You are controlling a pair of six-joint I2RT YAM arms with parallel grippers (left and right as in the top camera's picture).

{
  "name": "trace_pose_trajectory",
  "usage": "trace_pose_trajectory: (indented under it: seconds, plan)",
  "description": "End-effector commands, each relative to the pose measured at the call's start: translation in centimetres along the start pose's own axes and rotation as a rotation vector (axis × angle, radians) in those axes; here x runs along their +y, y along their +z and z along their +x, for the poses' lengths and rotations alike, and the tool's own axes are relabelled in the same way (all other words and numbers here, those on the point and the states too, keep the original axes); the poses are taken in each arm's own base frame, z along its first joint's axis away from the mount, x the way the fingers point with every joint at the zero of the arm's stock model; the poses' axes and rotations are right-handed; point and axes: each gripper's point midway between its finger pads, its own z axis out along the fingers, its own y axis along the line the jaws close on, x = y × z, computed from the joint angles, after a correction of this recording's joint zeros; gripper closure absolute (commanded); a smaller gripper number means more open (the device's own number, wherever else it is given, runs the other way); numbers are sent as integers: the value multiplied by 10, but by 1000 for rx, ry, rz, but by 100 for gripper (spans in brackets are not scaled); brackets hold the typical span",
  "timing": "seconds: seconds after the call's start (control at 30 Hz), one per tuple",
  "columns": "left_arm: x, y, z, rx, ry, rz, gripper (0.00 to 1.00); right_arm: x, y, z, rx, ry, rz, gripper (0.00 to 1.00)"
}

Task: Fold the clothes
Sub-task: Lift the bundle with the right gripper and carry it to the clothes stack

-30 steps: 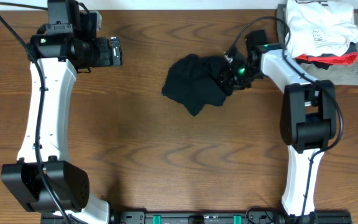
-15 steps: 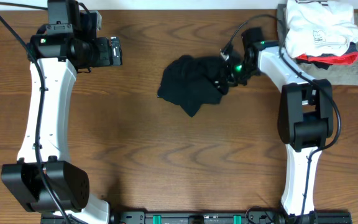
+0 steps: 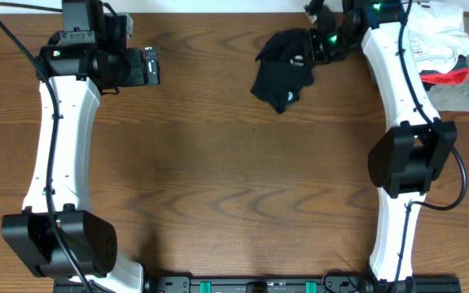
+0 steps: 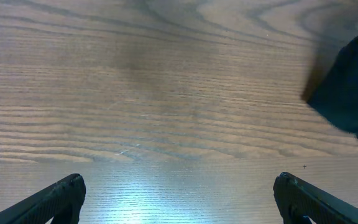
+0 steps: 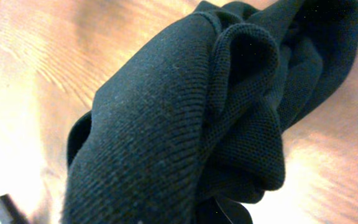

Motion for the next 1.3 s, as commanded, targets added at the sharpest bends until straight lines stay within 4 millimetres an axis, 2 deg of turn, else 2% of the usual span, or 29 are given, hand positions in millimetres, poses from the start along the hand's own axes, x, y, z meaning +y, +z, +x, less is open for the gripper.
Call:
trace_pose_trajectory:
  seconds: [0.0, 0.17, 0.3, 0.47, 0.6, 0.73, 0.83, 0.97, 1.1, 1.27]
  plan:
    - [5, 5, 2, 12, 11, -16, 2, 11, -53, -35, -152, -71, 18, 99]
    - [5, 5, 2, 12, 11, -16, 2, -8, -106, -67, -312, 25, 72, 99]
    - [5, 5, 2, 12, 11, -16, 2, -42, -155, -92, -480, 183, 164, 99]
    - [5, 5, 2, 11, 11, -16, 2, -82, -205, -115, -676, 352, 220, 99]
    - [5, 5, 2, 11, 11, -16, 2, -121, -241, -120, -815, 527, 262, 99]
    - [6, 7, 3, 15, 10, -16, 2, -143, -268, -122, -892, 556, 281, 99]
    - [6, 8, 3, 17, 10, -16, 2, -161, -281, -116, -915, 583, 305, 99]
    - [6, 11, 4, 25, 8, -16, 2, -185, -286, -110, -927, 607, 320, 99]
    - [7, 15, 4, 28, 8, -16, 2, -202, -276, -114, -928, 570, 257, 99]
    - [8, 20, 5, 38, 6, -16, 2, -215, -250, -114, -902, 527, 129, 99]
